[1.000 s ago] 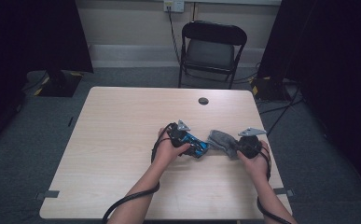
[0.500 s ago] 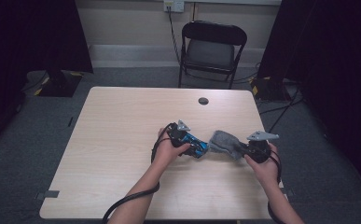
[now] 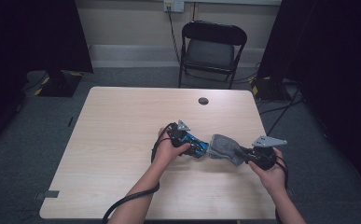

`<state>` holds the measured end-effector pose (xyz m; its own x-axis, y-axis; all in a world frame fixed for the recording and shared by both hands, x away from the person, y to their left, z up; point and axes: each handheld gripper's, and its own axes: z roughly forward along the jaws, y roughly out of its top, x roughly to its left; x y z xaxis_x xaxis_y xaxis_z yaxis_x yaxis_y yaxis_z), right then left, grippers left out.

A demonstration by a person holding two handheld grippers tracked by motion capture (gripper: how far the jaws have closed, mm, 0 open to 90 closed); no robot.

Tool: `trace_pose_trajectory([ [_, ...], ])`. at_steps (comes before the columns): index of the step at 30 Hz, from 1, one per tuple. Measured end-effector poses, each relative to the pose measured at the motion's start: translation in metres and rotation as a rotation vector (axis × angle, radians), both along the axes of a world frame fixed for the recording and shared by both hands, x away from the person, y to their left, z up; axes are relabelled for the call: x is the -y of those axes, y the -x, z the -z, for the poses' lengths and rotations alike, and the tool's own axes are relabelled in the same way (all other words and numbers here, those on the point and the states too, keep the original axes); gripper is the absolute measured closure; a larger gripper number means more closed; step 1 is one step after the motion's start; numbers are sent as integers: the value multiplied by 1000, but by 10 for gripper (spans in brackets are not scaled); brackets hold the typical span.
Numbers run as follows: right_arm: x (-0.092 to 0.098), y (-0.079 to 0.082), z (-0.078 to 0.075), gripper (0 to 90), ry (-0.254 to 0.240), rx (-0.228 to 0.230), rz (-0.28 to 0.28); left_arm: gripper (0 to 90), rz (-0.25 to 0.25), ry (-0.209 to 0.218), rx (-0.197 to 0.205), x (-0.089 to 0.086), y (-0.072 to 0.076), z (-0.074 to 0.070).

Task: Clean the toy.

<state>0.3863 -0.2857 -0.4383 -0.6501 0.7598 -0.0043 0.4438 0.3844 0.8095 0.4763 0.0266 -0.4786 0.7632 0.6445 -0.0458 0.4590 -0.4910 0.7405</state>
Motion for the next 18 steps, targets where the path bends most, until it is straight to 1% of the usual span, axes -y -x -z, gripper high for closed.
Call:
trace_pose_trajectory([
  [6,-11,15,-1,795,2,-1,-76,99,0,-3,0,0,0,0],
  [10,-19,27,1,794,-21,-7,-129,99,-1,-2,-2,1,0,0],
  [14,-30,33,5,793,-12,-24,-179,99,1,-8,-3,0,0,-1],
  [18,-42,37,12,792,3,-44,-232,100,-2,1,0,1,0,0],
])
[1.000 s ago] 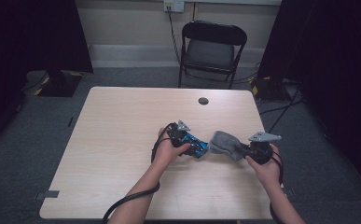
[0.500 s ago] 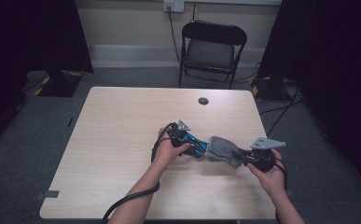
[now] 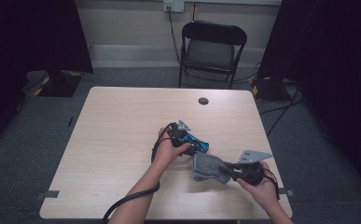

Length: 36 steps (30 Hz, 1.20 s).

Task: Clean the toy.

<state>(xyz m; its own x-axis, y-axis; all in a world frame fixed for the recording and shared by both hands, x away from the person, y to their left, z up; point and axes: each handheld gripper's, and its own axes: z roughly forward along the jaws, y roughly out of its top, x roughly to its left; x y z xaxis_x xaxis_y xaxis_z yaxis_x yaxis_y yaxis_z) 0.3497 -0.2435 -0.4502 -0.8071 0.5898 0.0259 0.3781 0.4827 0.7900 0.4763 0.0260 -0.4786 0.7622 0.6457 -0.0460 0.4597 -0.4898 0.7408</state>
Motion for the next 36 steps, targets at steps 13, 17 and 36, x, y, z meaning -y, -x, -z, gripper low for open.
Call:
trace_pose_trajectory([
  [13,-21,-8,18,787,47,-23,-45,100,-1,3,4,-1,1,0],
  [17,-24,-13,24,786,66,-35,-49,100,0,1,1,0,0,0],
  [36,-21,-30,30,783,107,-44,-27,100,-2,5,6,-1,1,1],
])
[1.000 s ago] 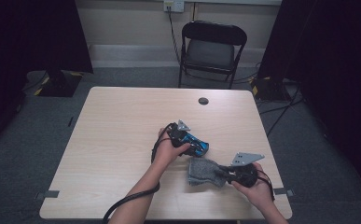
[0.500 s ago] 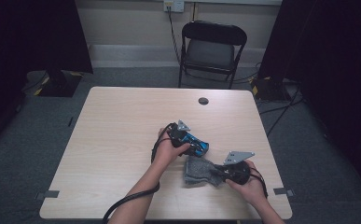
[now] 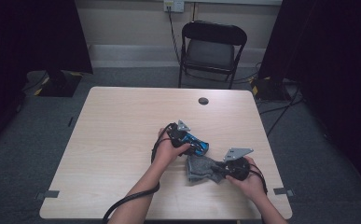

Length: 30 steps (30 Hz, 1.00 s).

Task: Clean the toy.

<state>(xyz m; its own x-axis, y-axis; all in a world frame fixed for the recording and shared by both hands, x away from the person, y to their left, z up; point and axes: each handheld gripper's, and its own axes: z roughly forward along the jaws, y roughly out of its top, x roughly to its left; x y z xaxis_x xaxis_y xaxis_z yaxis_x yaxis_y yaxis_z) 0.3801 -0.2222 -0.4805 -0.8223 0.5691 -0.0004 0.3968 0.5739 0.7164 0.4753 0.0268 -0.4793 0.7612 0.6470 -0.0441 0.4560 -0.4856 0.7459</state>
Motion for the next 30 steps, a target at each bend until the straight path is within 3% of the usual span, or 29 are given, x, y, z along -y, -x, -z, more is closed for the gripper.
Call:
trace_pose_trajectory([
  [6,5,-4,-1,782,19,4,7,100,1,-3,-2,0,0,0],
  [24,29,-21,-2,782,40,29,115,100,2,-3,0,0,0,0],
  [30,39,-26,-2,782,23,11,170,100,0,-1,0,0,0,0],
])
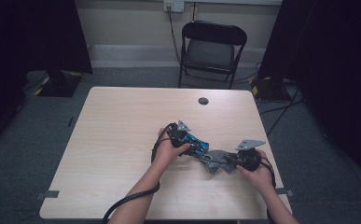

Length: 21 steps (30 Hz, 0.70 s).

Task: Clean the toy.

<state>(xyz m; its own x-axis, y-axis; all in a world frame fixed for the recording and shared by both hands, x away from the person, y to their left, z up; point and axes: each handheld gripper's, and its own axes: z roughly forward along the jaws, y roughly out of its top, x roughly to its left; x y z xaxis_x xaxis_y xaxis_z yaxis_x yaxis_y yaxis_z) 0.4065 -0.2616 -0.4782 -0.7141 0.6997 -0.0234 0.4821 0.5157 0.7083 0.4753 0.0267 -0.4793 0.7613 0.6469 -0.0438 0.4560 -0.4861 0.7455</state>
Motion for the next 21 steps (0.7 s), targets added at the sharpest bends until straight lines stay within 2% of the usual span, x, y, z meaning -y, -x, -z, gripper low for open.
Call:
trace_pose_trajectory([
  [9,6,-8,-1,782,15,8,49,100,0,1,0,0,0,0],
  [21,1,-24,-4,783,45,20,106,101,-4,2,-1,0,1,0],
])
